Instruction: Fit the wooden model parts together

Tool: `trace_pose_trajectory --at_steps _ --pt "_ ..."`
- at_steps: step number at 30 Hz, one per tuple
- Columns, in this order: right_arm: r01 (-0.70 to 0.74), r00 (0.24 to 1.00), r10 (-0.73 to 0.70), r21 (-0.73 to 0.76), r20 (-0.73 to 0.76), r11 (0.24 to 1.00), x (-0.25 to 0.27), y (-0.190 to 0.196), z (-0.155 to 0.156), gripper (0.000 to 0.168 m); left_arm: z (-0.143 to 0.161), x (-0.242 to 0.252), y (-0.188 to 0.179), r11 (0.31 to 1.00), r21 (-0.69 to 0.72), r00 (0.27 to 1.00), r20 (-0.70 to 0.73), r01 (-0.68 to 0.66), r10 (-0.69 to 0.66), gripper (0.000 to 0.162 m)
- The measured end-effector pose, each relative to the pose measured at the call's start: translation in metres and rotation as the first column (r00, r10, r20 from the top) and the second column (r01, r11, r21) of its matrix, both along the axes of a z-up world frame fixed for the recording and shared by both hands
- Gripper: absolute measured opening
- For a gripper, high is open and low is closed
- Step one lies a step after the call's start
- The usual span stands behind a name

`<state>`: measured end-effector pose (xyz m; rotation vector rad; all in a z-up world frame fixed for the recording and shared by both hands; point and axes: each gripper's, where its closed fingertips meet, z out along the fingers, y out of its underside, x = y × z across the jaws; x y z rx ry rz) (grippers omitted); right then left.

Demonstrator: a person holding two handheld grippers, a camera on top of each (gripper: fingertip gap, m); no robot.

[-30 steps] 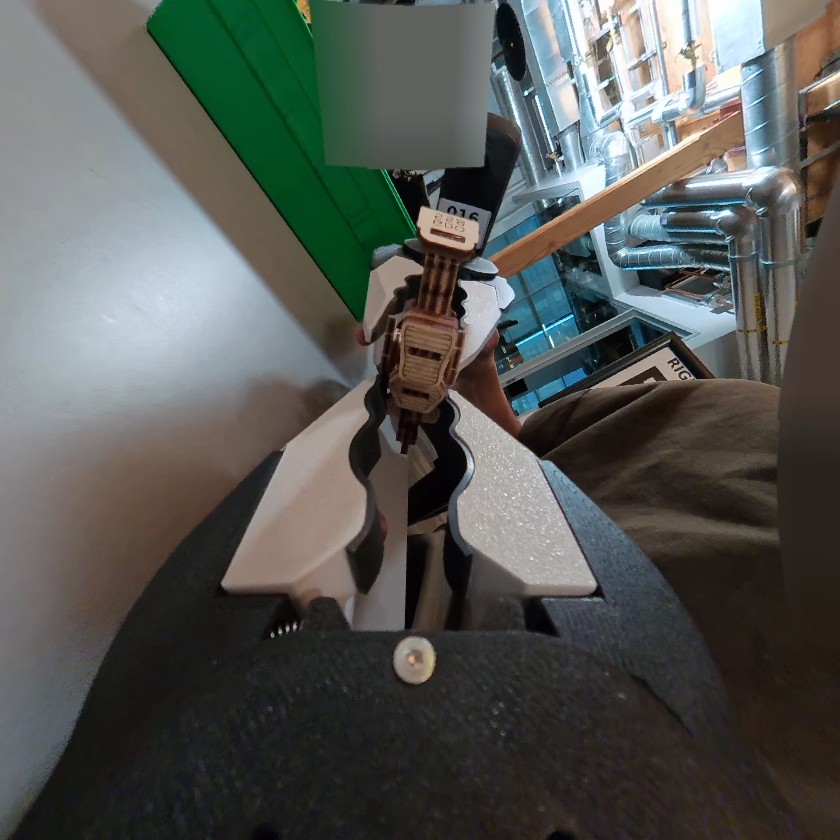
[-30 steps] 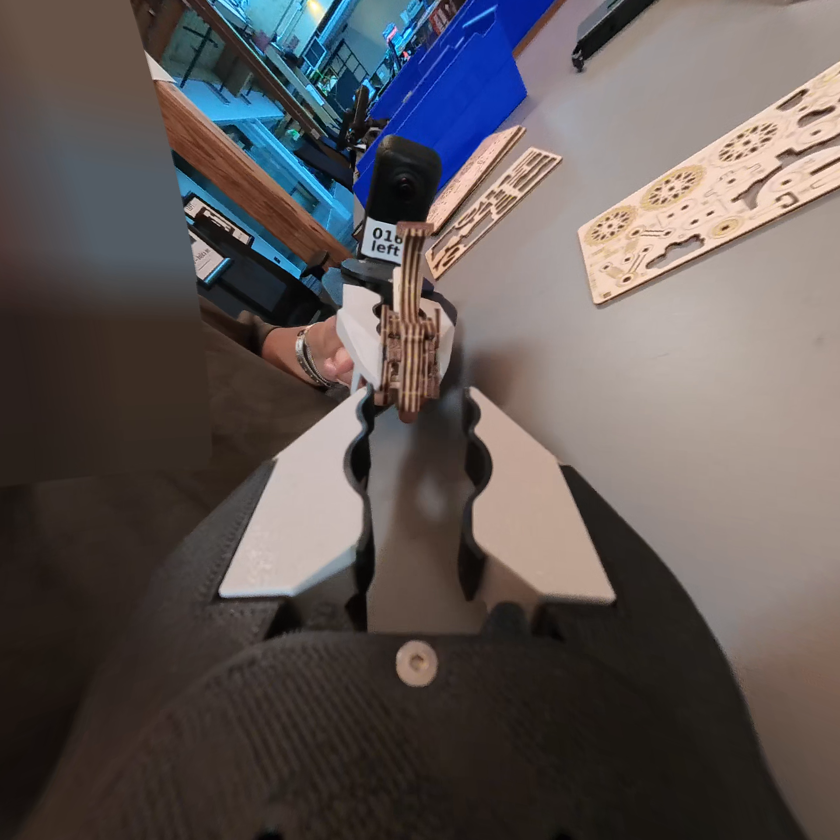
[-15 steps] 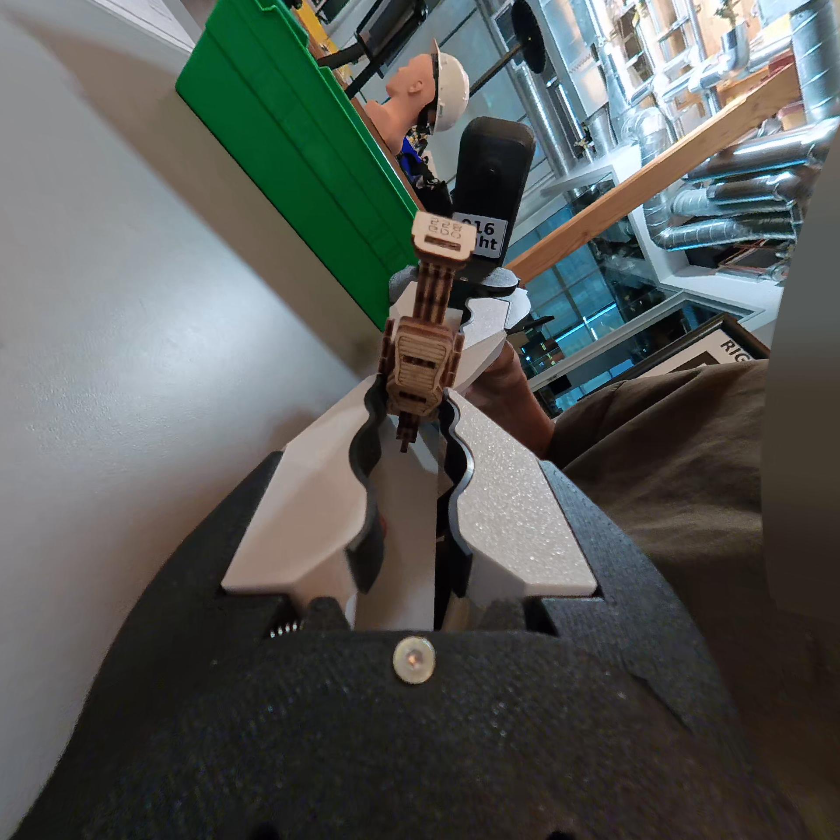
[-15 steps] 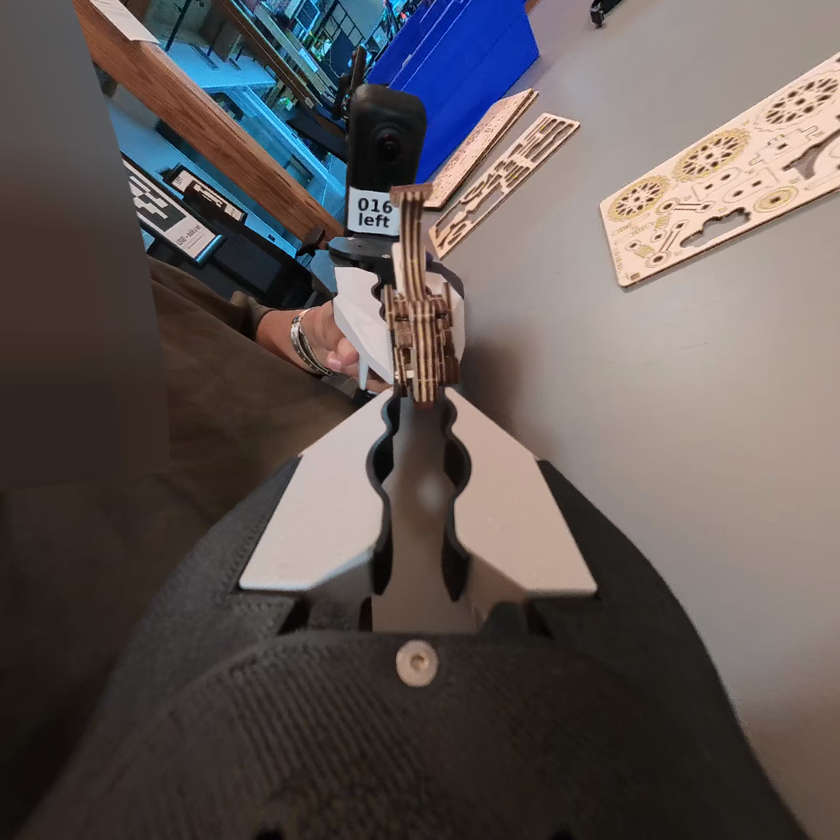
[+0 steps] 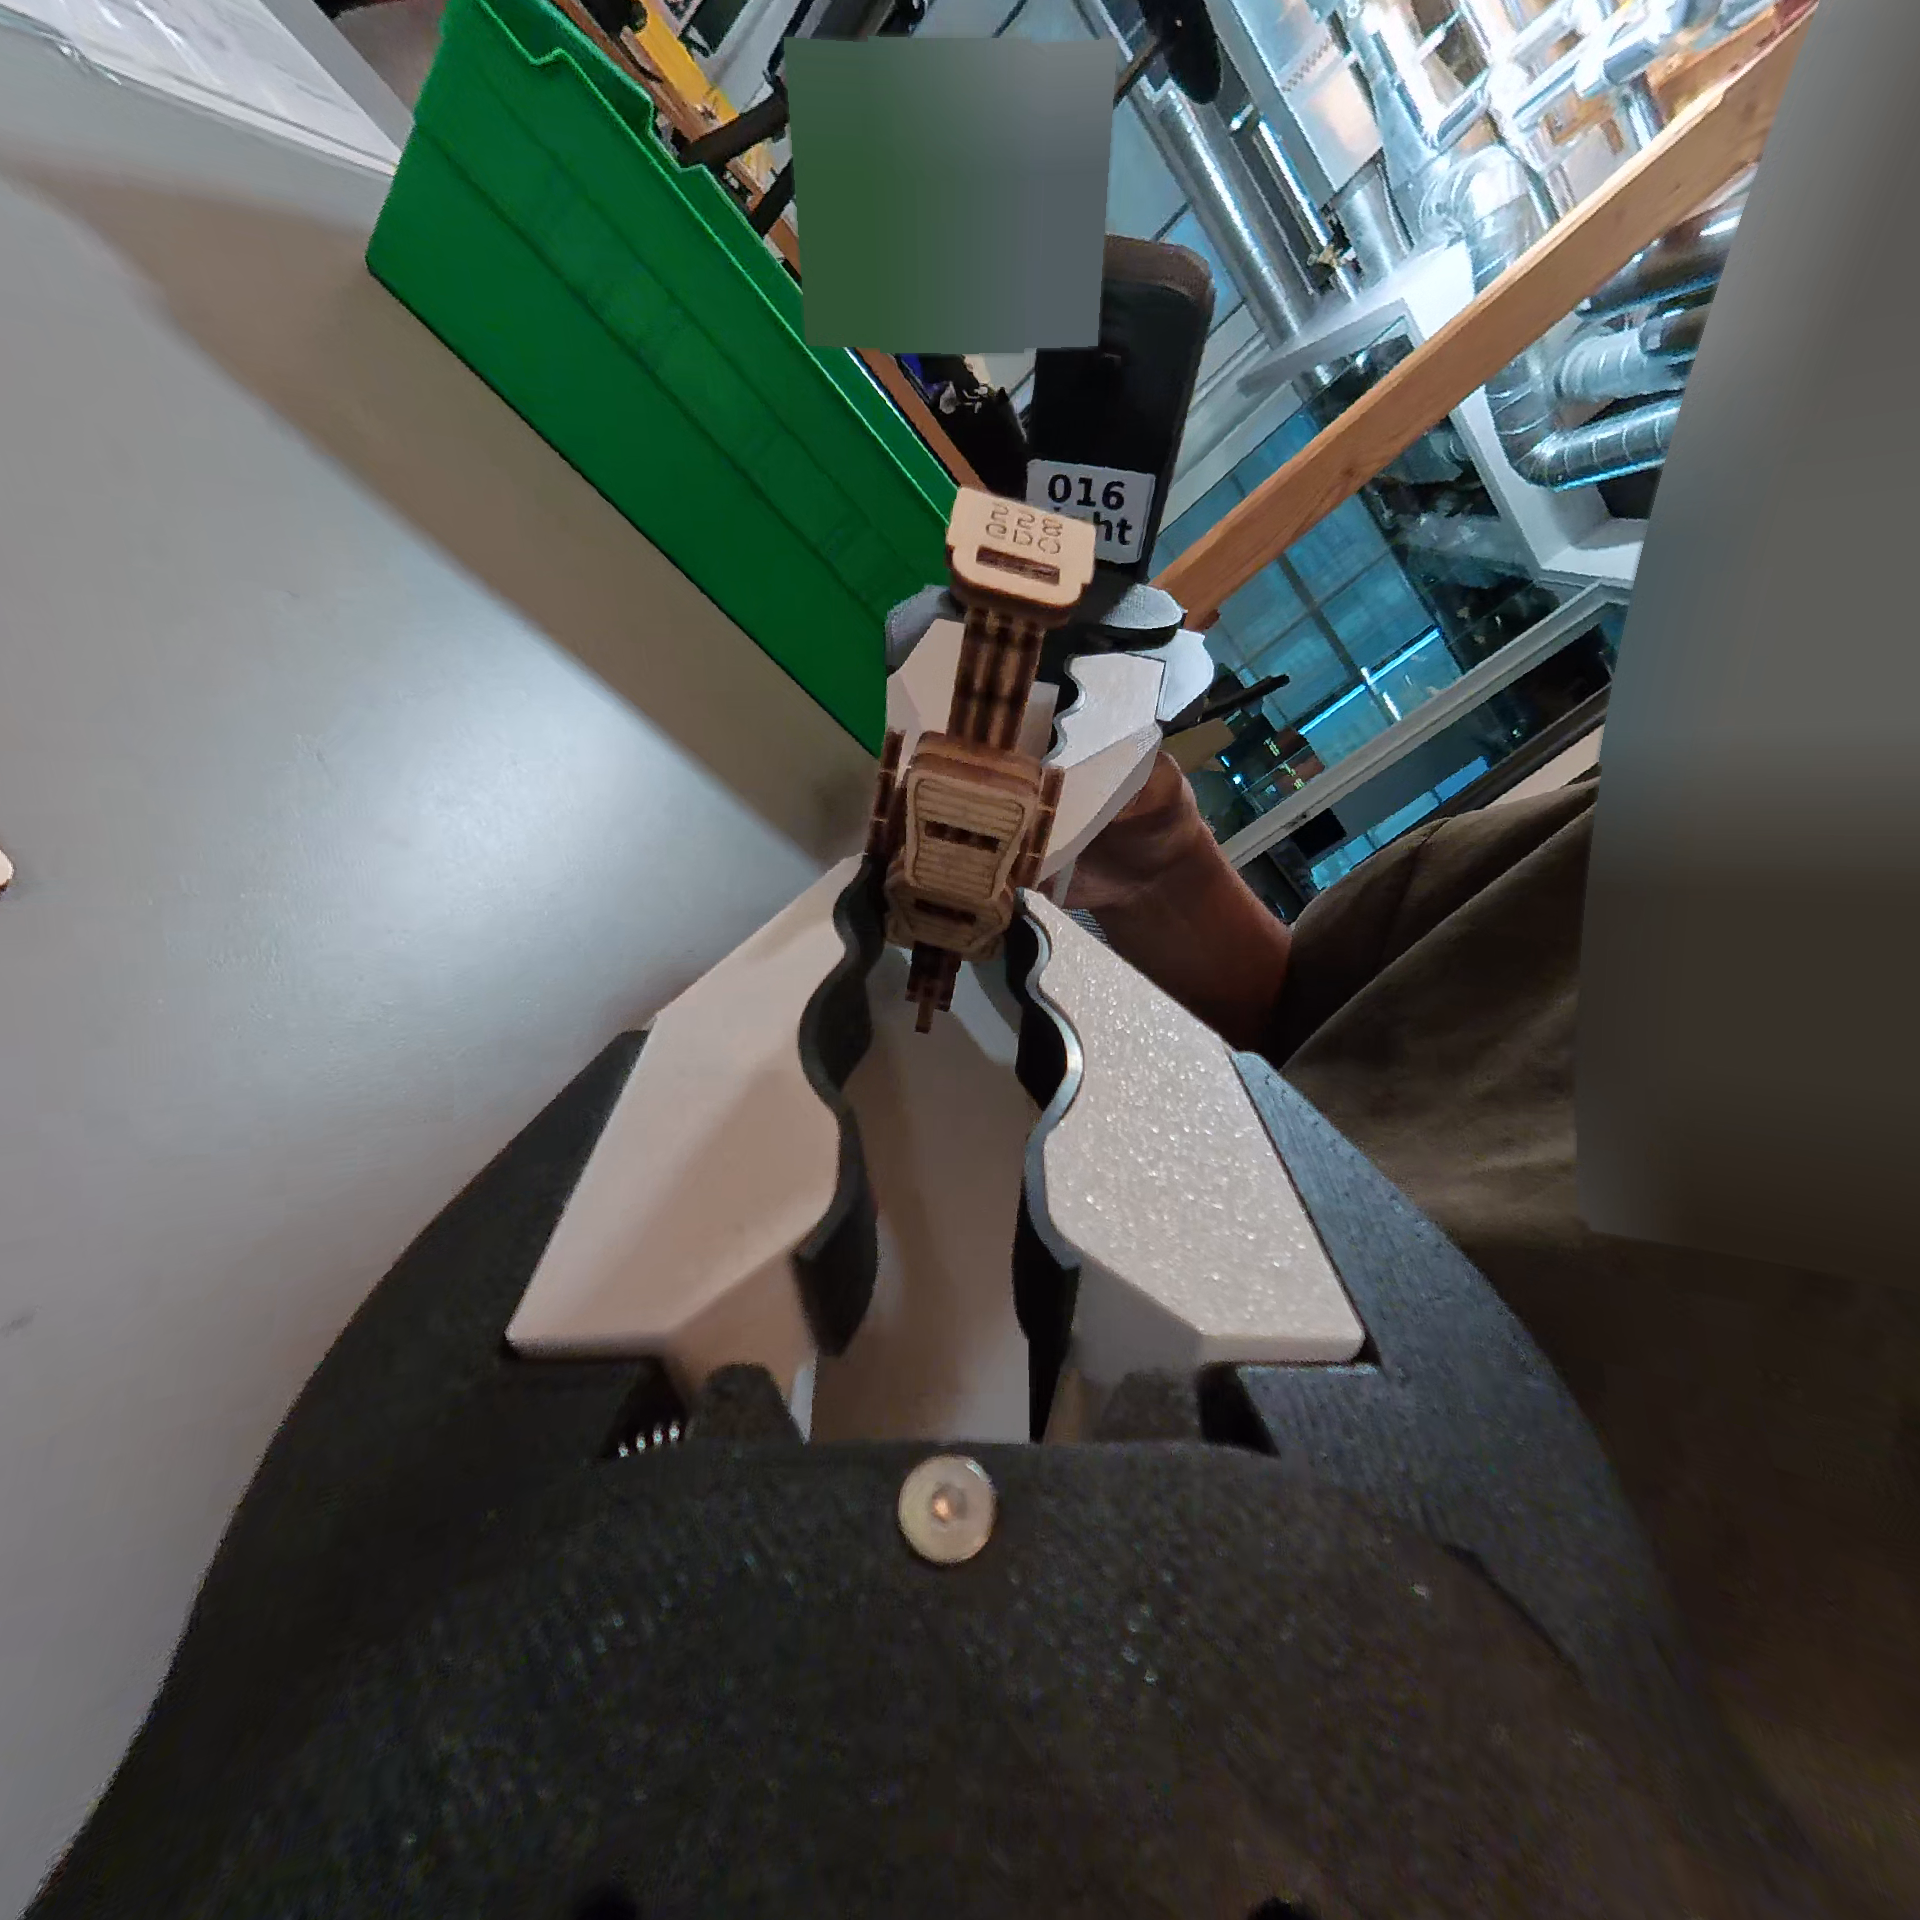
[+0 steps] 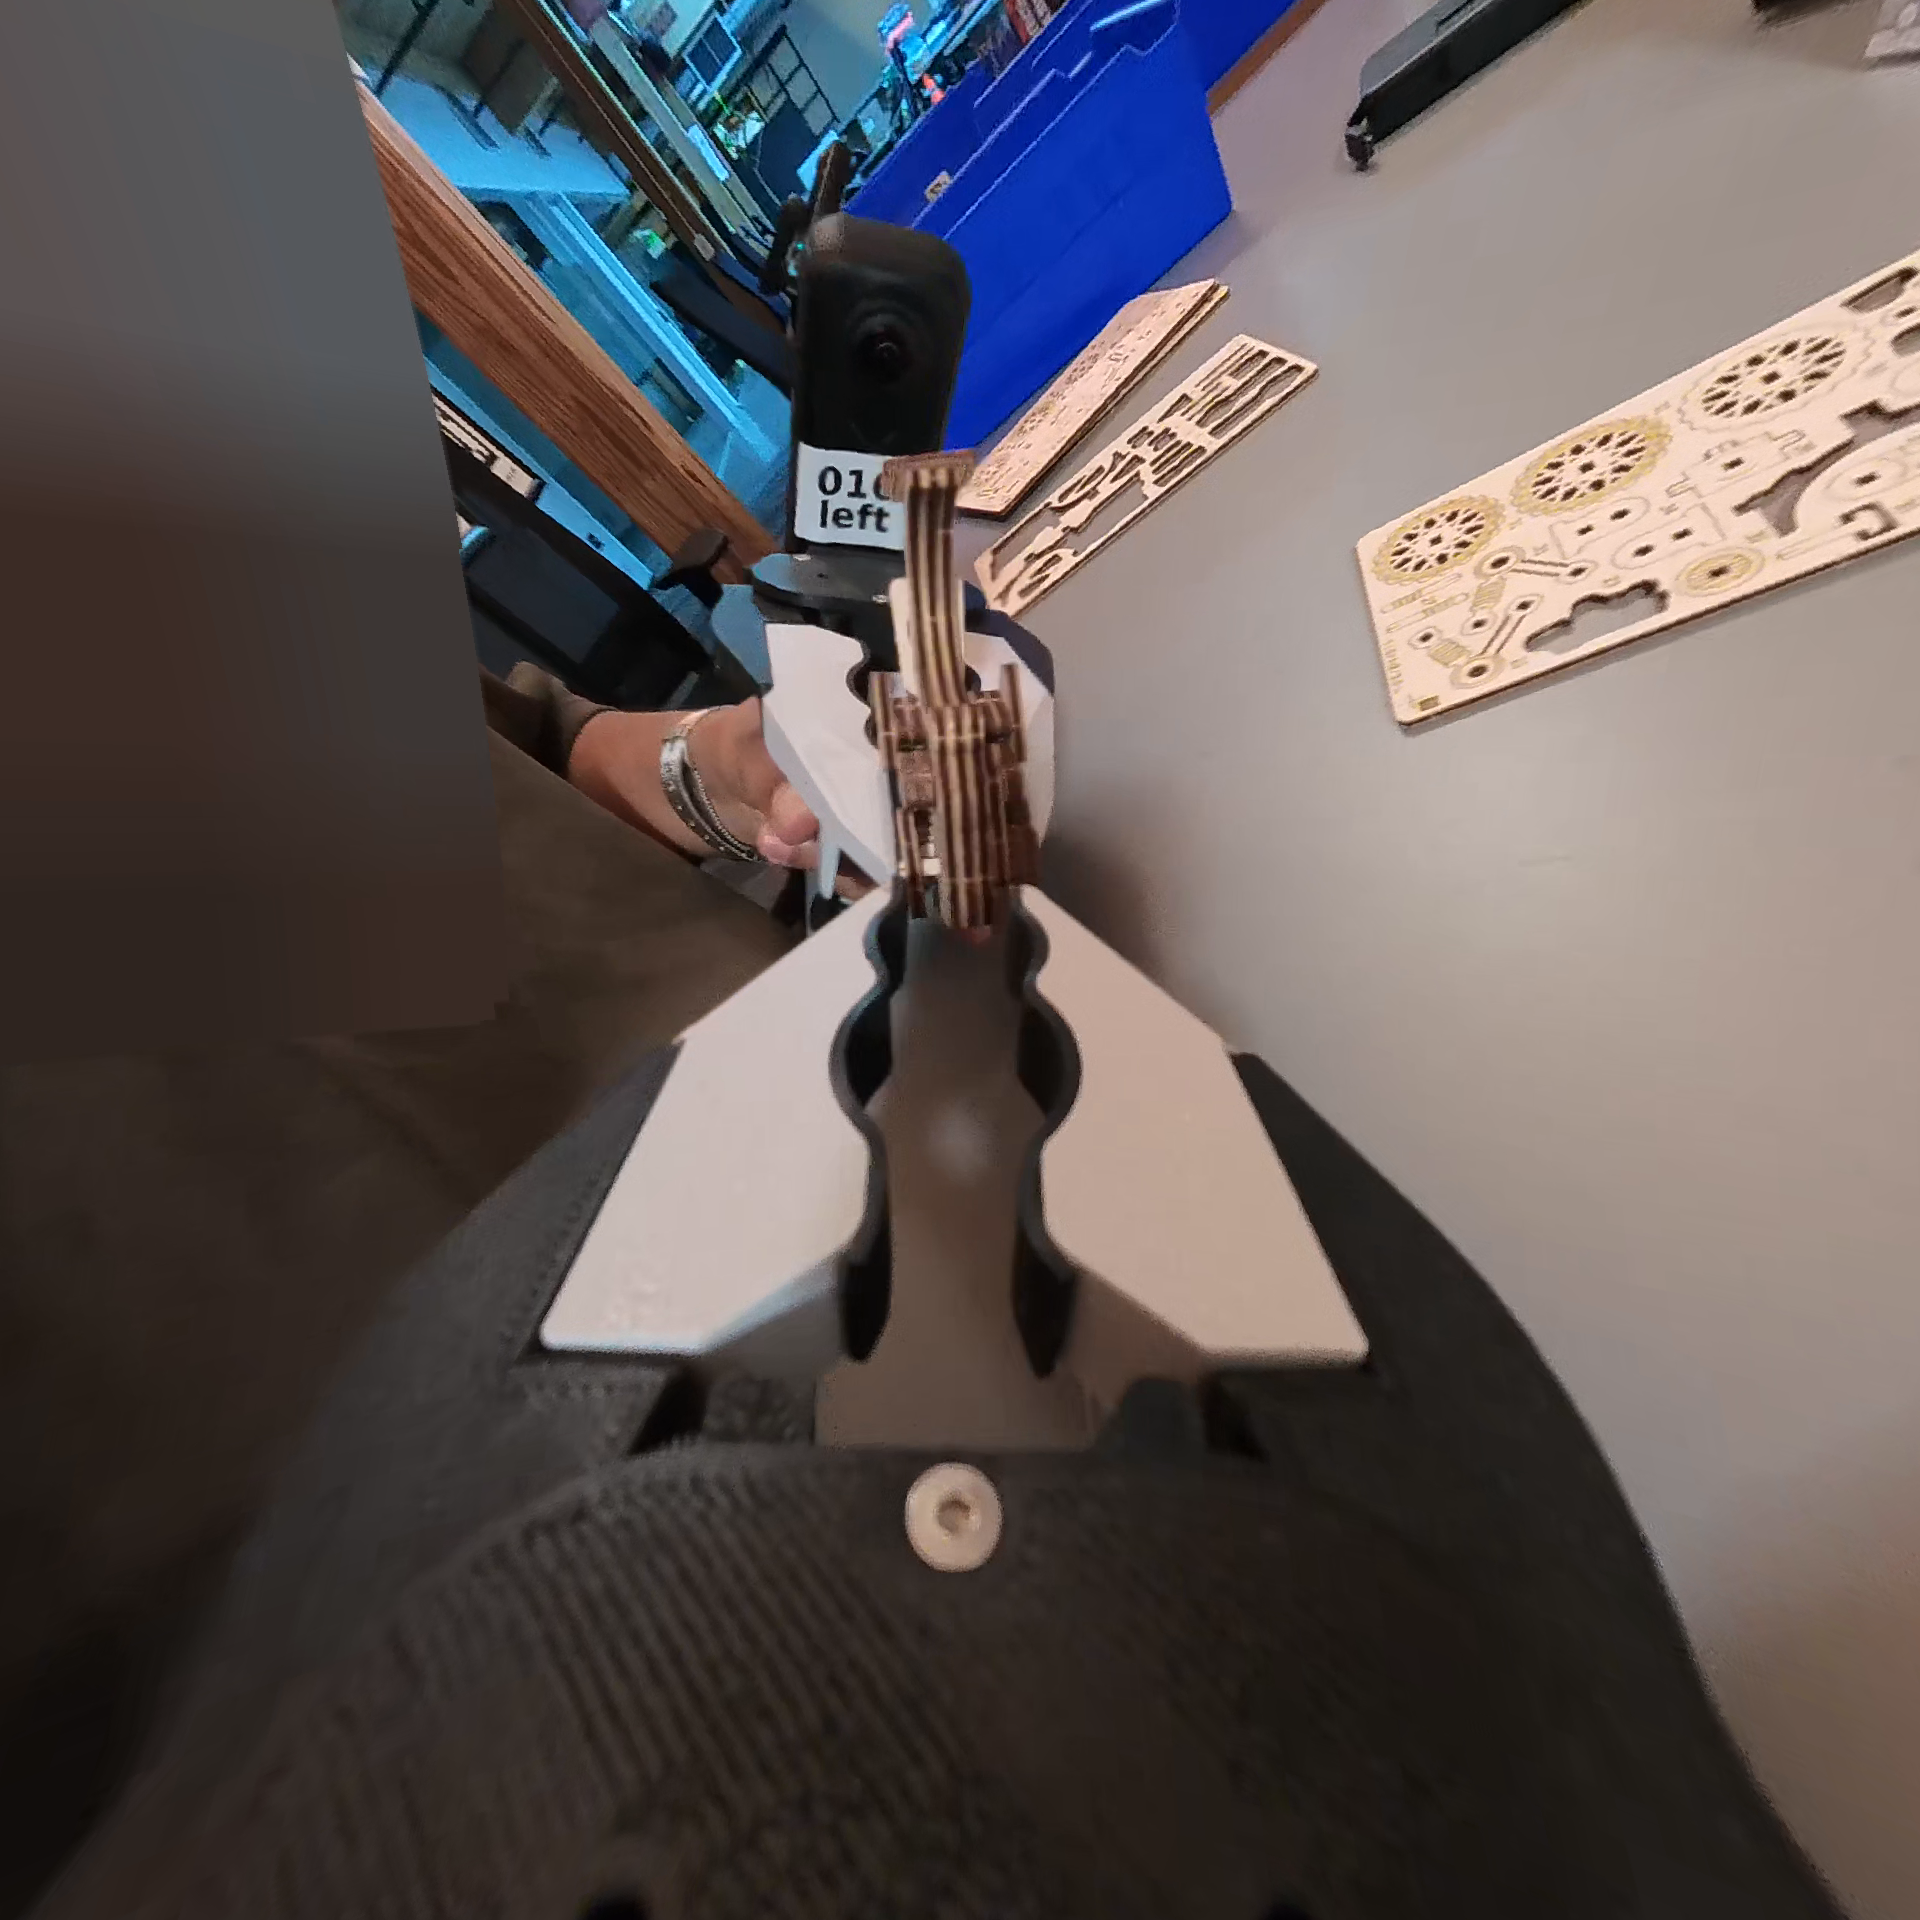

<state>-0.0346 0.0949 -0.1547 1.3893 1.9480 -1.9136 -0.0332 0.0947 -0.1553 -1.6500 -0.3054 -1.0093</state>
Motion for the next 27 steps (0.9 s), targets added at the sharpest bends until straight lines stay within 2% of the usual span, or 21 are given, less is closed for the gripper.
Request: trace_pose_trajectory --at_steps 4,9,12,14,17,19,27 --pt "0.026 0.998 -0.022 0.072 -0.058 0.997 -0.002 0.000 0.003 0.015 0.003 -0.002 0.001 0.999 0.033 1.000 -0.006 -0.015 0.015 0.021" --pt "0.039 0.991 -0.021 0.131 -0.136 0.991 -0.001 0.000 0.011 0.015 0.010 -0.001 0.000 0.996 0.087 0.996 -0.087 -0.015 0.023 0.022" --pt "0.070 0.980 -0.041 0.148 -0.192 0.986 -0.004 0.001 0.016 0.034 0.016 0.000 -0.003 0.992 0.129 0.993 -0.115 0.007 0.008 0.022" --pt "0.072 0.973 -0.037 0.149 -0.226 0.986 -0.004 0.000 0.021 0.038 0.017 0.002 -0.004 0.989 0.145 0.990 -0.143 0.018 0.003 0.022" --pt "0.051 0.968 -0.010 0.157 -0.249 0.986 0.000 -0.006 0.024 0.034 0.019 0.005 -0.005 0.985 0.171 0.987 -0.162 0.035 -0.007 0.022" --pt "0.048 0.965 0.002 0.186 -0.260 0.981 0.001 -0.009 0.023 0.026 0.021 0.008 -0.006 0.981 0.188 0.986 -0.167 0.048 -0.016 0.022" --pt "0.014 0.967 0.034 0.184 -0.251 0.983 0.006 -0.009 0.022 0.025 0.022 0.013 -0.006 0.978 0.193 0.982 -0.187 0.077 -0.040 0.022"
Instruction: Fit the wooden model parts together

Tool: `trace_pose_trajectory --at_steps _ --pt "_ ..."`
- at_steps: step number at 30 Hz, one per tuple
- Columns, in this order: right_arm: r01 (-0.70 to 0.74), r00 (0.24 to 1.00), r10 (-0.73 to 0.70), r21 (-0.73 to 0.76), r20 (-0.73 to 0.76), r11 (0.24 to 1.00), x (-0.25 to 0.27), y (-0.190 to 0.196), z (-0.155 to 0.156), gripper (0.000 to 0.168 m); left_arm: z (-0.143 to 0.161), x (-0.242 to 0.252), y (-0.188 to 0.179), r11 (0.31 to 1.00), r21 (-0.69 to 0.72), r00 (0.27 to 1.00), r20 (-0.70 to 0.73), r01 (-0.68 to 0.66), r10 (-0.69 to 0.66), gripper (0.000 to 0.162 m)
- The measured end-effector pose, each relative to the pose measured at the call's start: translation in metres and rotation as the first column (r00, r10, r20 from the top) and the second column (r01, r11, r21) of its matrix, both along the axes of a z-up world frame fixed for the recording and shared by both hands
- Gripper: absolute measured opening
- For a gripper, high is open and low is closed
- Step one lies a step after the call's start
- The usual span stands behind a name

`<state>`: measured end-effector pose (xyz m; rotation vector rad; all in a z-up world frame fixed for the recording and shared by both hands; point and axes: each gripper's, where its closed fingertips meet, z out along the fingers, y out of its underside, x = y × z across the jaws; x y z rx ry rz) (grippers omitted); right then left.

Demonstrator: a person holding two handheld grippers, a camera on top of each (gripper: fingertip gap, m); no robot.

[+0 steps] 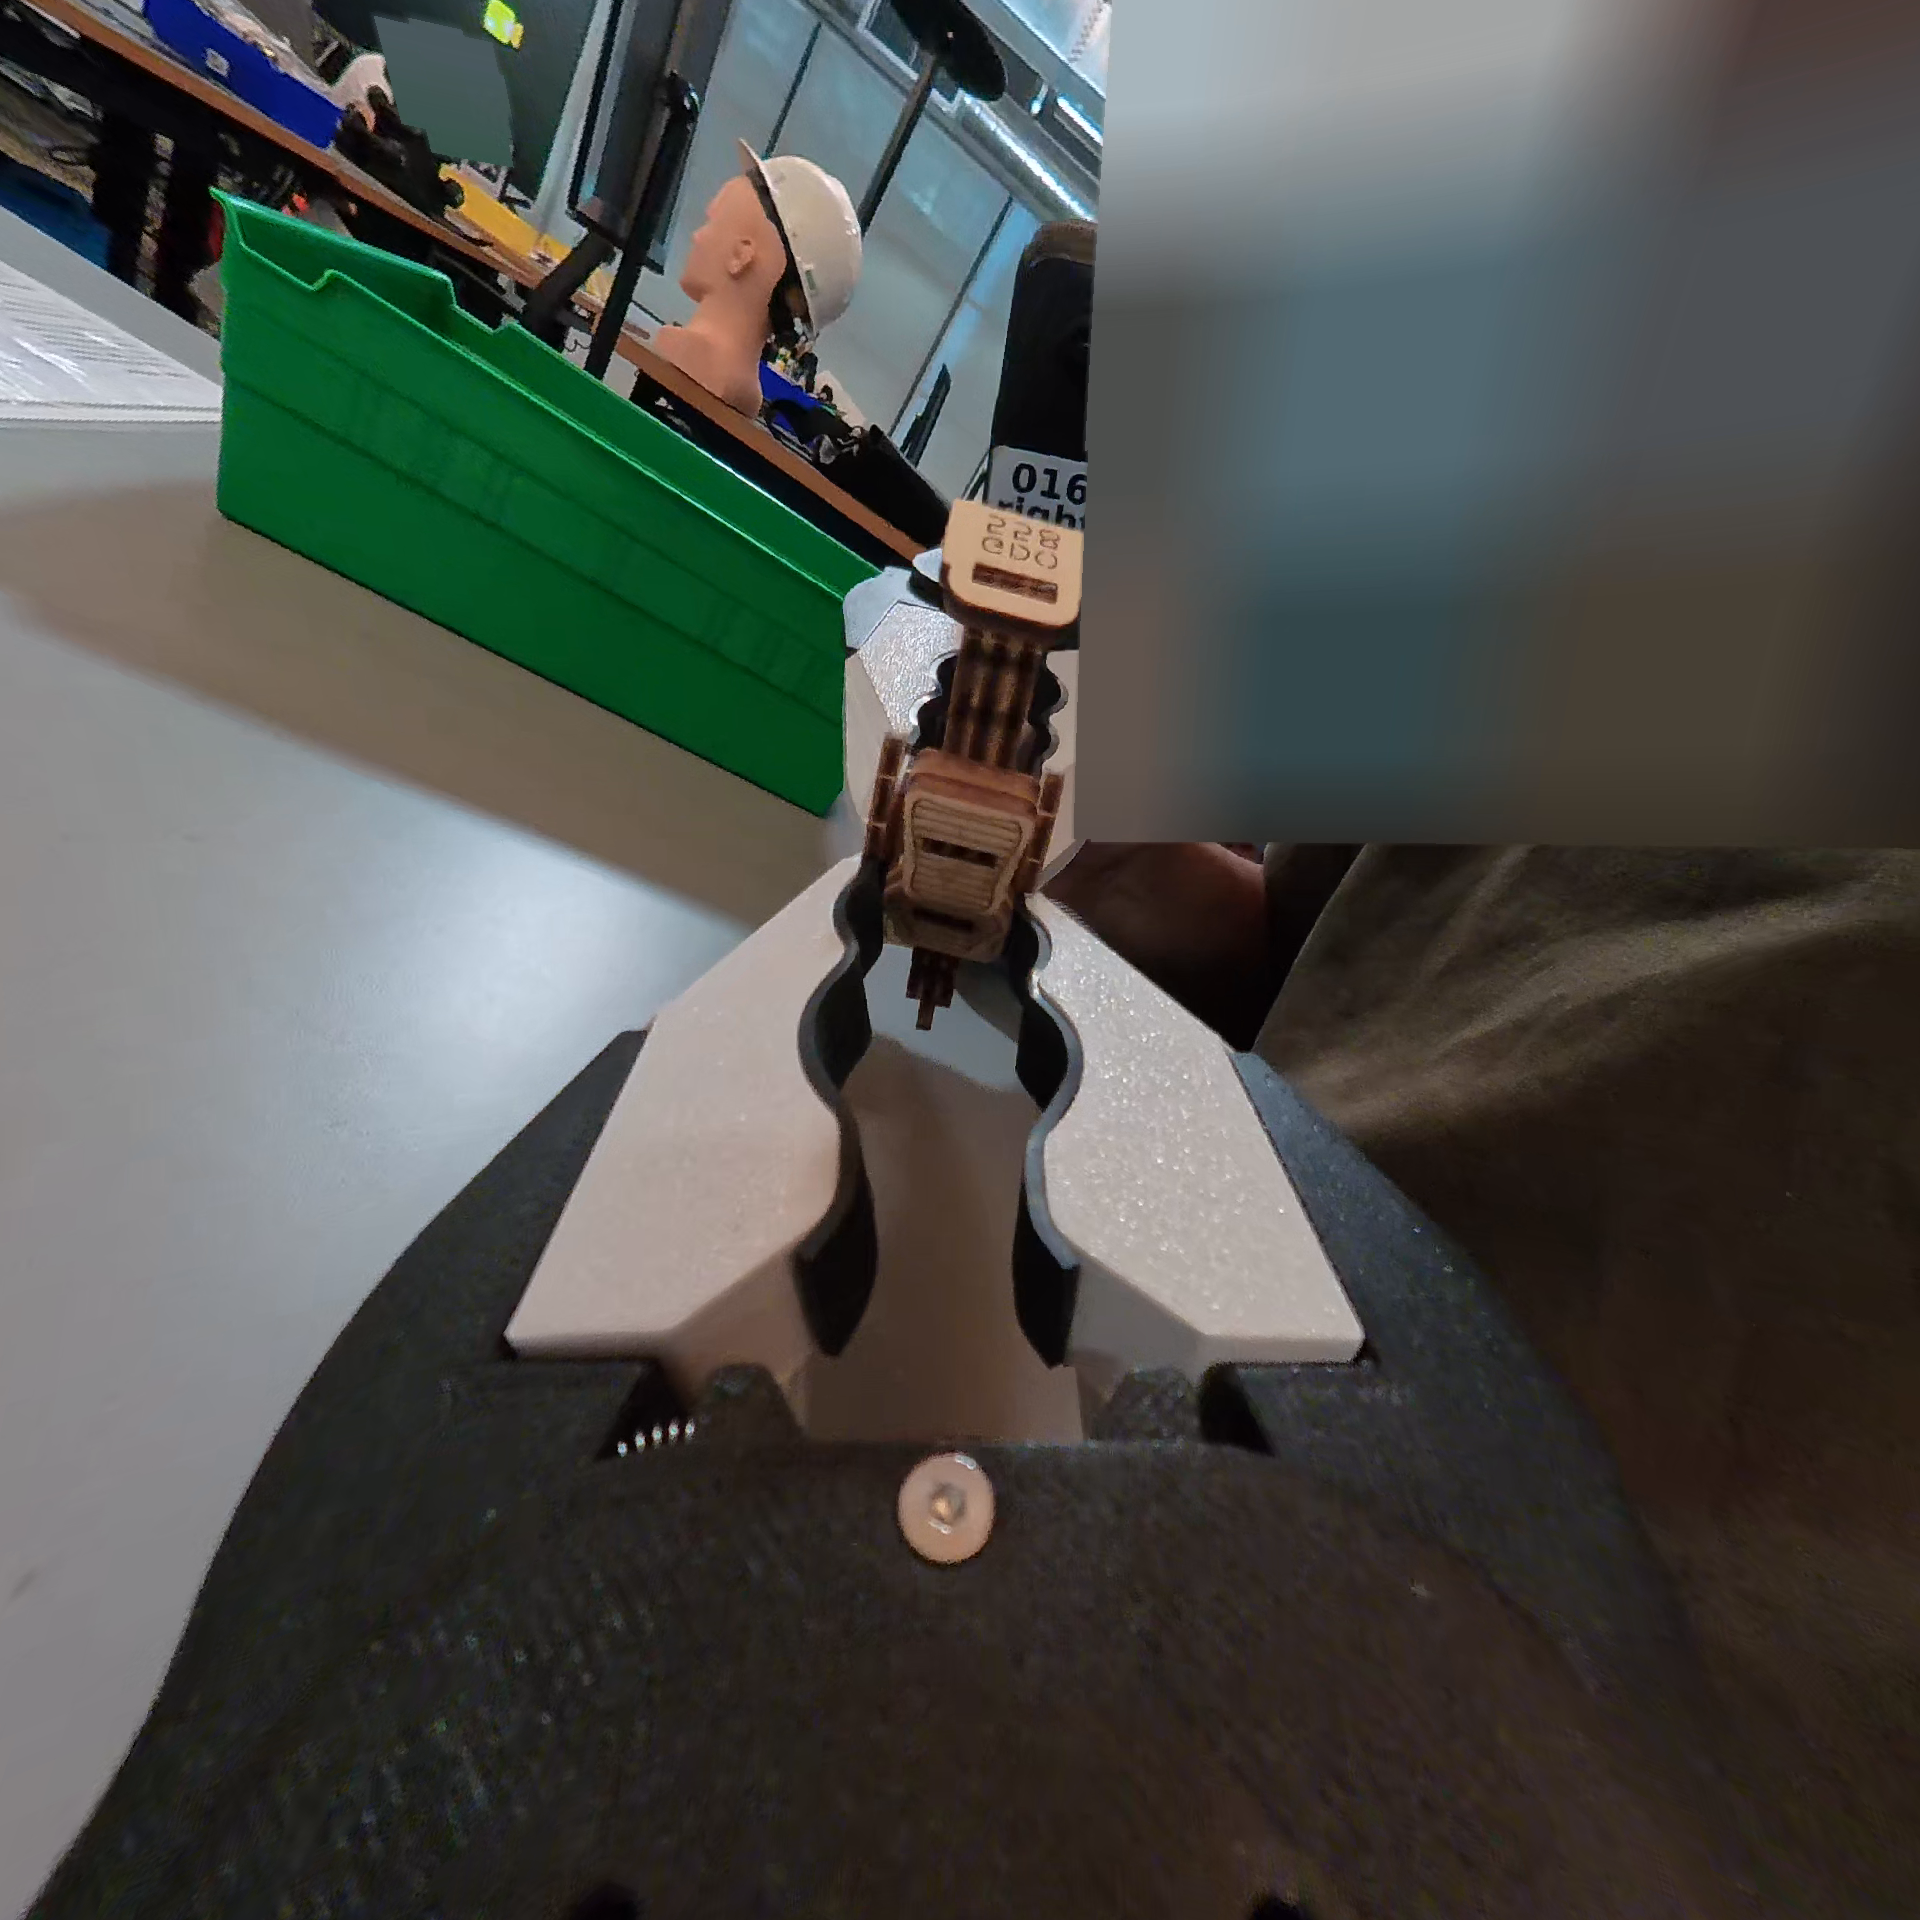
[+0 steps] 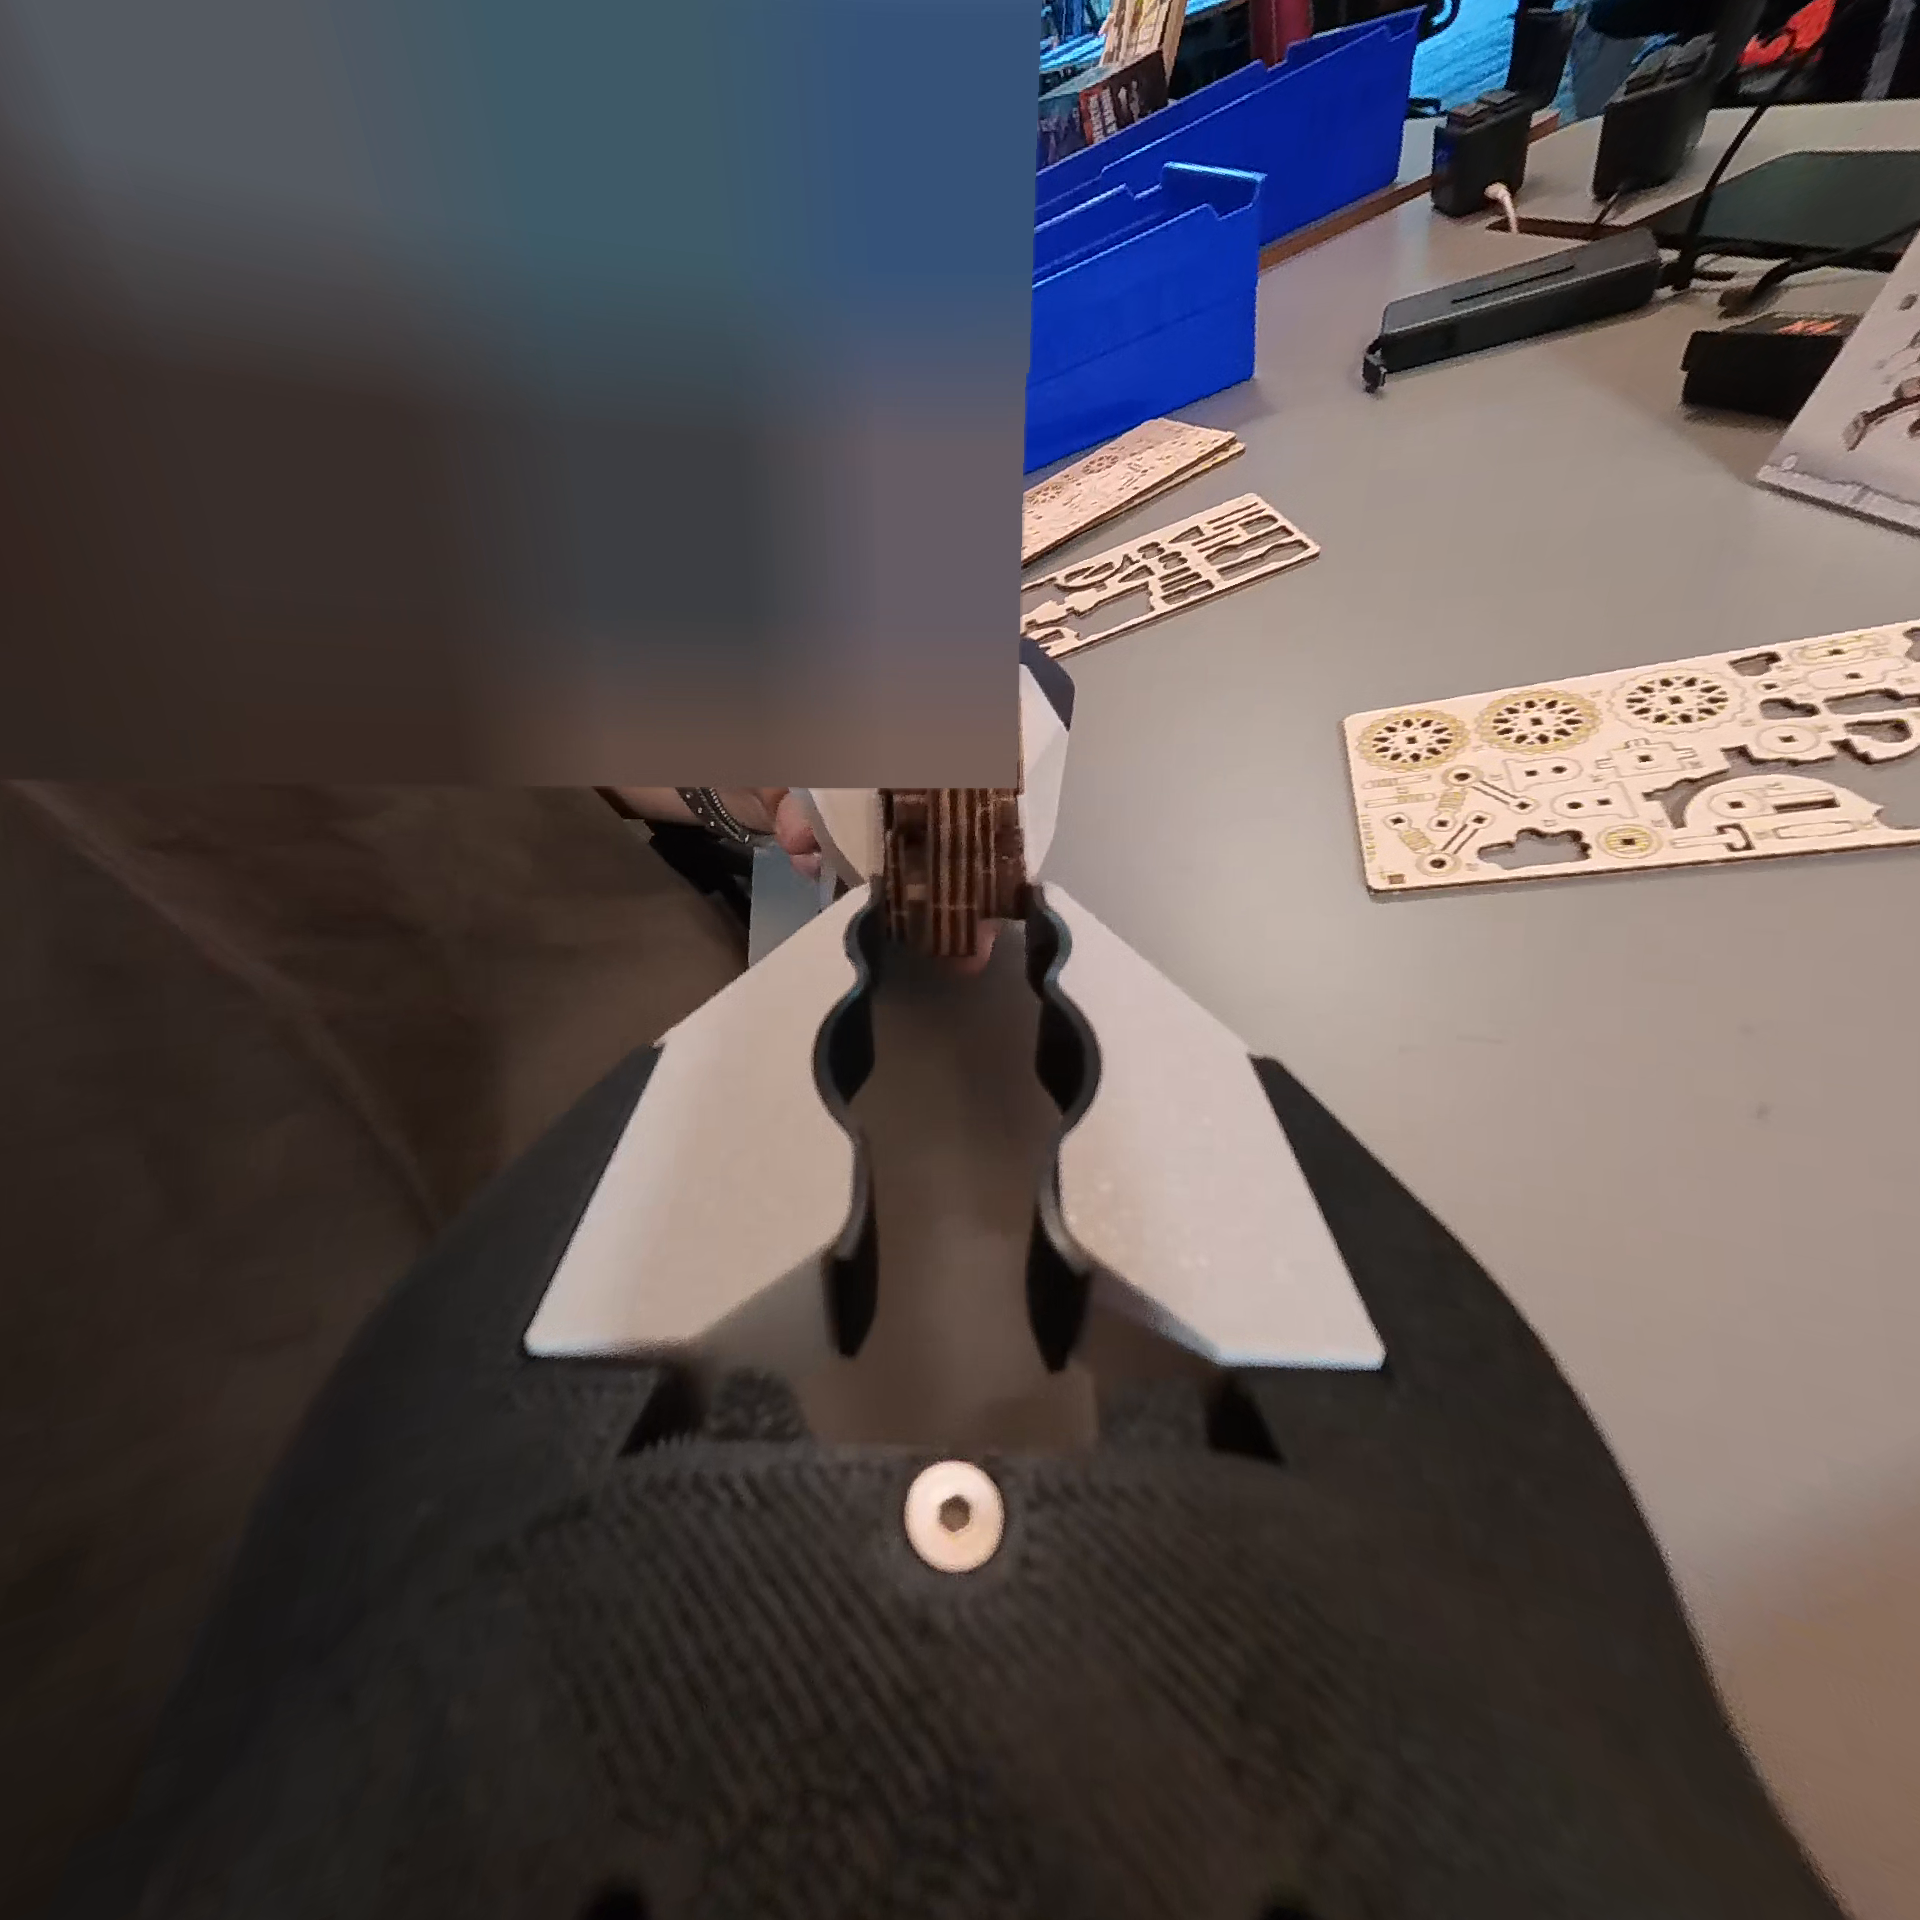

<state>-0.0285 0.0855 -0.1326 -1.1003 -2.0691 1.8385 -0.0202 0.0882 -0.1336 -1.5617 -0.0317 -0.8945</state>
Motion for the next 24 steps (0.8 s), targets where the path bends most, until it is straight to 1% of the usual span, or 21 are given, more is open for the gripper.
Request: trace_pose_trajectory --at_steps 5,11,13,16,24 --pt "0.003 1.000 -0.003 0.009 0.010 1.000 0.0002 0.0010 -0.0018 0.025 -0.0017 -0.0006 0.0015 1.000 -0.015 1.000 0.014 -0.004 0.005 0.022" --pt "0.014 1.000 -0.014 -0.021 0.017 1.000 -0.0023 0.0012 -0.0014 0.026 -0.0015 -0.0031 0.0019 0.999 -0.033 0.999 0.051 -0.007 0.009 0.022" --pt "-0.004 0.999 0.005 -0.042 0.038 0.999 -0.0007 -0.0002 -0.0025 0.030 -0.0035 -0.0030 0.0012 0.999 -0.044 0.999 0.054 -0.003 0.005 0.022" --pt "-0.012 0.999 0.016 -0.072 0.049 0.997 0.0002 0.0003 -0.0013 0.026 -0.0020 -0.0019 0.0007 0.999 -0.042 0.998 0.070 0.009 -0.006 0.021" --pt "-0.040 0.995 0.046 -0.068 0.090 0.997 0.0048 0.0005 -0.0058 0.025 -0.0056 0.0027 0.0005 0.998 -0.062 0.998 0.055 0.027 -0.023 0.021"
